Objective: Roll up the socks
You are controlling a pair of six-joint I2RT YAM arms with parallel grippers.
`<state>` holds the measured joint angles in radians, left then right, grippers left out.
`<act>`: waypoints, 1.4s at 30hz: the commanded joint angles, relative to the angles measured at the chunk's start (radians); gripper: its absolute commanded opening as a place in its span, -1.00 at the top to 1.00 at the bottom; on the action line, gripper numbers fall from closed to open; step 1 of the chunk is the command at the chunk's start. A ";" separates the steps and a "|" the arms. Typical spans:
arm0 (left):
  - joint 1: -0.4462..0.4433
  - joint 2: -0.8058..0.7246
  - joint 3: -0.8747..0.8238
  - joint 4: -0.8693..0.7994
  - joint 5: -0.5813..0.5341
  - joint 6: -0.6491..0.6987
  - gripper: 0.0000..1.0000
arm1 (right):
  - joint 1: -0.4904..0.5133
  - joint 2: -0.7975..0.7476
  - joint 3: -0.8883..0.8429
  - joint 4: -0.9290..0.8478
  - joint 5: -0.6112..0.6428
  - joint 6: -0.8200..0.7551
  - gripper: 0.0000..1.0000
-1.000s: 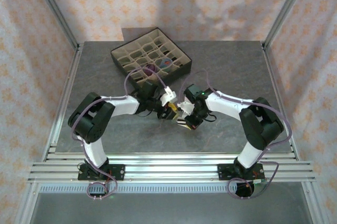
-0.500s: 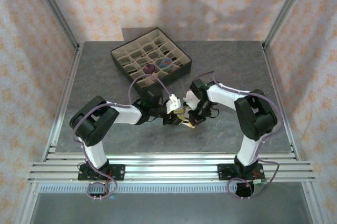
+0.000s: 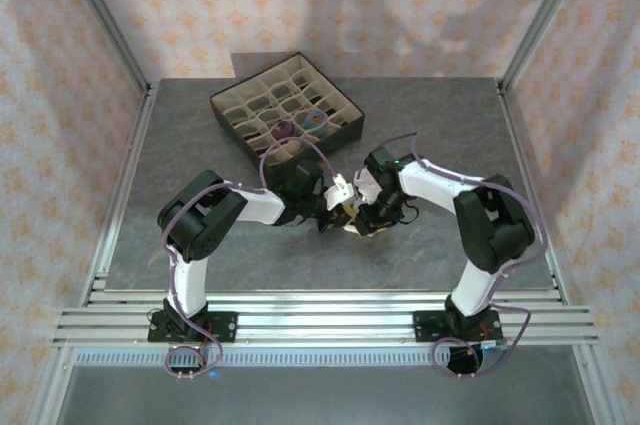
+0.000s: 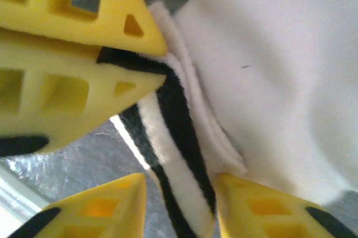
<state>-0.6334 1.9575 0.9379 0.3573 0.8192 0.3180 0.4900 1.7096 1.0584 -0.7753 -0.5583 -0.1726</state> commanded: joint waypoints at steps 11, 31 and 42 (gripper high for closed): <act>-0.034 0.076 0.079 -0.158 -0.119 -0.093 0.87 | -0.009 -0.156 -0.126 0.263 0.139 0.426 0.05; -0.055 -0.140 -0.070 -0.067 -0.189 0.227 0.54 | -0.010 0.030 -0.132 0.175 0.228 0.401 0.85; -0.196 -0.207 -0.178 0.072 -0.497 0.474 0.18 | -0.037 0.113 -0.081 0.140 0.127 0.368 0.93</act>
<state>-0.8040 1.7622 0.7719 0.3759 0.4274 0.6556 0.4557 1.7264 1.0203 -0.5964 -0.4637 0.2169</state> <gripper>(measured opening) 0.405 0.069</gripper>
